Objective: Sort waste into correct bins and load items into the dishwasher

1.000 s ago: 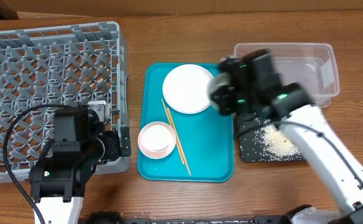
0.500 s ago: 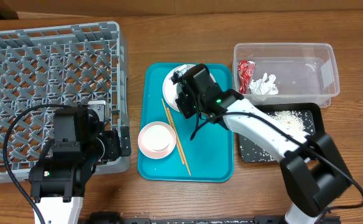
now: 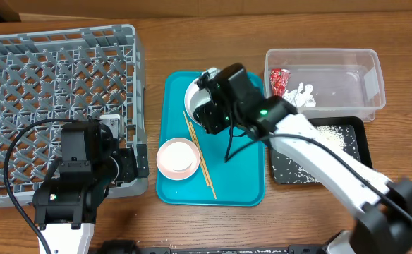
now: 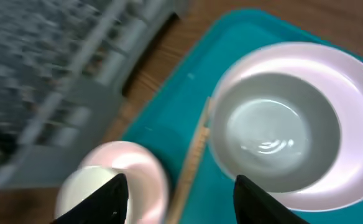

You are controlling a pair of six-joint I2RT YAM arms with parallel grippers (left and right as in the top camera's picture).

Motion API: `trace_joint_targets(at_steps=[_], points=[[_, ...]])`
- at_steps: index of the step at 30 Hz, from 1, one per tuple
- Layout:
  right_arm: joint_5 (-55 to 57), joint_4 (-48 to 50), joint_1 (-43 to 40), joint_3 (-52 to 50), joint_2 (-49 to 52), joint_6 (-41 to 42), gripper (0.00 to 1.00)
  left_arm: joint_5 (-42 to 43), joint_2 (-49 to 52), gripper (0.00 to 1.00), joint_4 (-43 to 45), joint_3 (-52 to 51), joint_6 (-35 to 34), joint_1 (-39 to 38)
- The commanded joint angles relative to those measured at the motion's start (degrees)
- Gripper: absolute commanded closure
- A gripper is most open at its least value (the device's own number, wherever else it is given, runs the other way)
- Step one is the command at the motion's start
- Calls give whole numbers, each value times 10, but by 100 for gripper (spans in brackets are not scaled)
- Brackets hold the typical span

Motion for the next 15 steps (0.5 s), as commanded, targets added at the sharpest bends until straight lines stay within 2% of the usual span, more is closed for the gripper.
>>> trace_joint_targets(at_steps=[1, 5, 10, 12, 14, 15], points=[[-46, -38, 31, -1, -3, 54, 44, 5, -2, 0, 0, 14, -8, -4], [-38, -60, 65, -24, 30, 63, 45, 5, -2, 0, 0, 14, -8, -4], [-16, -60, 78, -25, 92, 90, 52, 5, -2, 0, 0, 14, -8, -4], [-16, -59, 79, -25, 106, 90, 64, 5, -2, 0, 0, 14, -8, -4], [-16, -60, 79, -25, 109, 90, 87, 5, -2, 0, 0, 14, -8, -4], [-15, -60, 79, -24, 109, 92, 93, 5, -2, 0, 0, 14, -8, -4]])
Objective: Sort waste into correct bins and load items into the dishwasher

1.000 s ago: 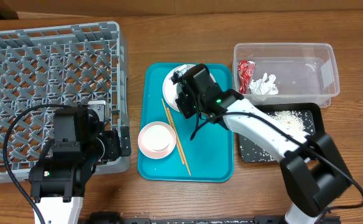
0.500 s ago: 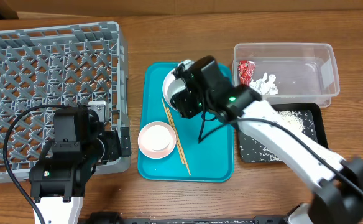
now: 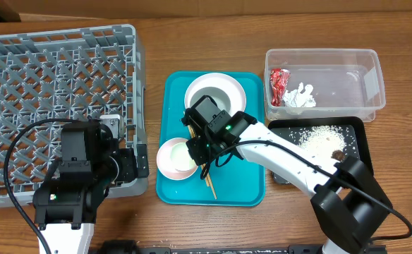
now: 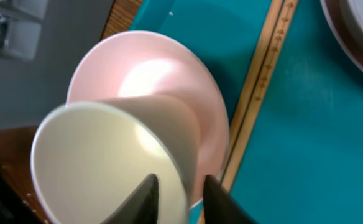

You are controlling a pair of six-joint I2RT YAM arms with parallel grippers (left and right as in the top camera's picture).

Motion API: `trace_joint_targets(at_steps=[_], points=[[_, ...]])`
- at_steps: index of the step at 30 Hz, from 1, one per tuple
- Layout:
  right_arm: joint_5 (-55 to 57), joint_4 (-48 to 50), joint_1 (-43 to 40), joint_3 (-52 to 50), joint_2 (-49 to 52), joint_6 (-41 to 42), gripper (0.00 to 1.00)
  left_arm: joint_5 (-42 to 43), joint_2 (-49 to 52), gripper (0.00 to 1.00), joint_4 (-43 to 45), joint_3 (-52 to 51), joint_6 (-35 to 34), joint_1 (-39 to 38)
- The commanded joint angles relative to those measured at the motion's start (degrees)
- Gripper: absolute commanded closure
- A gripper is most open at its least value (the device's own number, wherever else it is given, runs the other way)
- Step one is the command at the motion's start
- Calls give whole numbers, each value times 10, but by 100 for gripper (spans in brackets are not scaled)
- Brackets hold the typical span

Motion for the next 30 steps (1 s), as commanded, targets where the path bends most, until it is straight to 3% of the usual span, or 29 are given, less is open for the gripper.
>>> trace_joint_targets(at_steps=[1, 5, 9, 11, 15, 21, 23, 27, 30], points=[[3, 2, 0, 1, 1, 6, 96, 5, -2, 0, 0, 14, -8, -4], [3, -42, -23, 32, -14, 5, 96, 6, -2, 0, 0, 14, -8, -4], [-6, -136, -130, 117, -110, -2, 96, 7, -2, 0, 0, 14, -8, -4], [-87, -144, -234, 124, -173, -17, 96, 9, -2, 0, 0, 14, -8, -4], [-260, -186, -358, 120, -186, -63, 96, 80, -1, 0, 27, 14, -8, -4], [-416, -221, -377, 87, -176, -135, 96, 270, 21, 0, 129, 14, -9, -4], [-501, -215, -349, 67, -176, -142, 96, 454, 77, 0, 221, 14, -11, -4], [-617, -157, -321, 59, -176, -120, 96, 608, 146, 0, 311, 14, -20, -14], [-615, -118, -307, 58, -176, -85, 96, 683, 185, 0, 394, 14, -20, -42]])
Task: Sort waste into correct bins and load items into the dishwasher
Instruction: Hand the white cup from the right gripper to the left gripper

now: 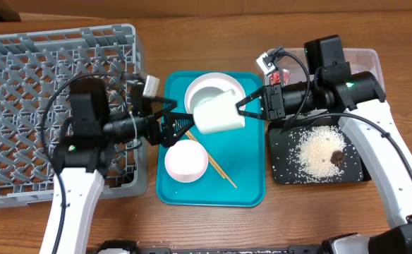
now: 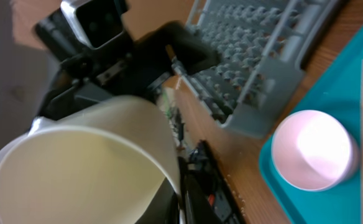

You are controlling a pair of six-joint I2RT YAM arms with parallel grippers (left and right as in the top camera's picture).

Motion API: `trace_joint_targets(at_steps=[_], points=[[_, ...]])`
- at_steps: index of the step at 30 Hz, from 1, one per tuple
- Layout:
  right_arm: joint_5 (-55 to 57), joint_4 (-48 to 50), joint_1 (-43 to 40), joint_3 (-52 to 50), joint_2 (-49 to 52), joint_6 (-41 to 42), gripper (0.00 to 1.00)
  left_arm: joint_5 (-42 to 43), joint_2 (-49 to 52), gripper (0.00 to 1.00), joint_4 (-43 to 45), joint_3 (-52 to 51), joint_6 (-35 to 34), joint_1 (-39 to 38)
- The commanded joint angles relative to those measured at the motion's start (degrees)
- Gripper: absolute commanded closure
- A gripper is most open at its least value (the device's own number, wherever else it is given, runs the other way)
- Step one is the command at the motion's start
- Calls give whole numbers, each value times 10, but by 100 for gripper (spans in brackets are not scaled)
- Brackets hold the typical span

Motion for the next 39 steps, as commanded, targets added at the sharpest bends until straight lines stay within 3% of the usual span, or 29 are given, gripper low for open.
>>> trace_joint_targets(at_steps=[1, 13, 22, 31, 39], points=[[-47, 26, 14, -3, -3, 37, 96, 144, 32, 0, 63, 9, -5, -35], [31, 42, -59, -3, -3, 71, 96, 166, 34, 0, 98, 9, -6, -52], [27, 38, -35, -3, -3, 86, 96, 160, 34, 0, 158, 9, -20, -60], [-16, 46, -19, -3, -3, 88, 96, 99, 34, 0, 186, 9, -41, -92], [-25, 46, -19, -3, -3, 88, 96, 97, 34, 2, 272, 9, -95, -101]])
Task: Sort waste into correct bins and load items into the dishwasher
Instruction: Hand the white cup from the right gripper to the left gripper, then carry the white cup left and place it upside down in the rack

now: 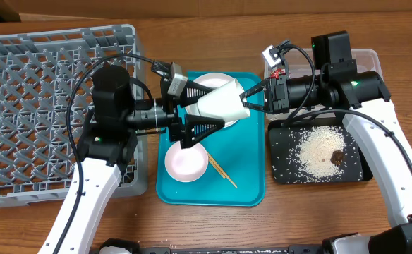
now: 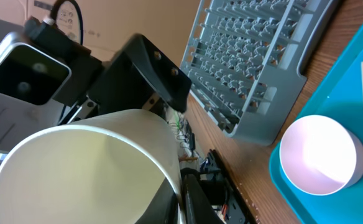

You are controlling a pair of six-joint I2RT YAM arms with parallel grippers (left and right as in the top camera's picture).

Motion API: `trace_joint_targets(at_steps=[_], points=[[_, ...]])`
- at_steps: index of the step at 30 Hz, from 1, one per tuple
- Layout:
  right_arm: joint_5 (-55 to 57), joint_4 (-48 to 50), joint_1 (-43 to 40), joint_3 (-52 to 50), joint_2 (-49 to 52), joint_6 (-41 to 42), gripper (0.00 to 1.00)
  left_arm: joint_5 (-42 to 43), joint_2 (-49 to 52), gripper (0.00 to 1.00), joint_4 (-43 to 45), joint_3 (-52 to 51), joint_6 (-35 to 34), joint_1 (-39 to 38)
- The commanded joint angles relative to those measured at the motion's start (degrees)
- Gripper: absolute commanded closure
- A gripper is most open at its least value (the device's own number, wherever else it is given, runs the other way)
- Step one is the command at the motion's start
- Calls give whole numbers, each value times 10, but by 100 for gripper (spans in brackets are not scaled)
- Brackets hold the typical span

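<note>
A white paper cup hangs tilted over the teal tray. My right gripper is shut on its rim, one finger inside the mouth and one outside. In the right wrist view the cup fills the lower left, with the gripper pinching its wall. My left gripper is open, its fingers on either side of the cup's base. A pink bowl and chopsticks lie on the tray. A white bowl sits partly hidden under the cup.
The grey dish rack fills the left side of the table. At the back right a clear bin holds a red wrapper and crumpled paper. In front of it is a black tray with rice and a brown scrap.
My left gripper has moved right from beside the cup, and its open fingers now straddle the cup's base. The right gripper still holds the cup by the rim, slightly higher.
First my right gripper was open over the white bowl, with the left arm parked by the rack. It then closed on the rim of the cup lying in the pink bowl. Later it held the cup above the tray with the left gripper nearby, which now straddles the base.
</note>
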Motion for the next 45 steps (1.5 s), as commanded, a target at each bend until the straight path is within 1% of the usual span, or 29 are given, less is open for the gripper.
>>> trace_joint_targets(at_steps=[1, 3, 16, 18, 20, 21, 25, 29, 35, 38, 39, 40, 41, 43, 45], points=[[-23, 3, 1, -2, -3, 3, 96, -8, -2, 4, 17, 9, -31, -5], [-35, 4, 1, -2, -3, 2, 96, -8, -2, 9, 16, 9, -31, -5], [-45, 9, 2, -2, -3, 2, 96, -20, -2, 9, 24, 9, -31, -25], [-45, 9, 2, -2, -3, 2, 96, -20, -2, 14, 26, 9, -31, -25], [-45, 9, 2, -2, -3, 2, 96, -19, -2, 14, 28, 9, -31, -25], [-45, 9, 2, -2, -3, 2, 96, -19, -2, 18, 34, 9, -33, -25], [-45, 9, 2, -2, -3, 2, 96, -19, -2, 21, 53, 9, -46, -28], [-45, 9, 2, -2, -3, 2, 96, -21, -2, 29, 55, 9, -46, -31], [-45, 9, 2, -2, -3, 2, 96, -21, -2, 38, 55, 9, -46, -31], [-45, 9, 2, -2, -3, 2, 96, -21, -2, 40, 55, 9, -46, -31], [-45, 9, 2, -2, -3, 2, 93, -21, -2, 41, 54, 9, -45, -31], [-42, 9, 2, -2, -3, 2, 82, -22, -2, 45, 50, 9, -43, -30], [-35, 8, 1, -2, -3, 2, 78, -22, -2, 47, 48, 9, -40, -28], [-9, 7, -3, -2, -3, 2, 73, -29, -2, 53, 35, 9, -37, -20], [37, -2, -11, -2, -3, 2, 67, -45, -2, 55, 8, 9, -28, -8]])
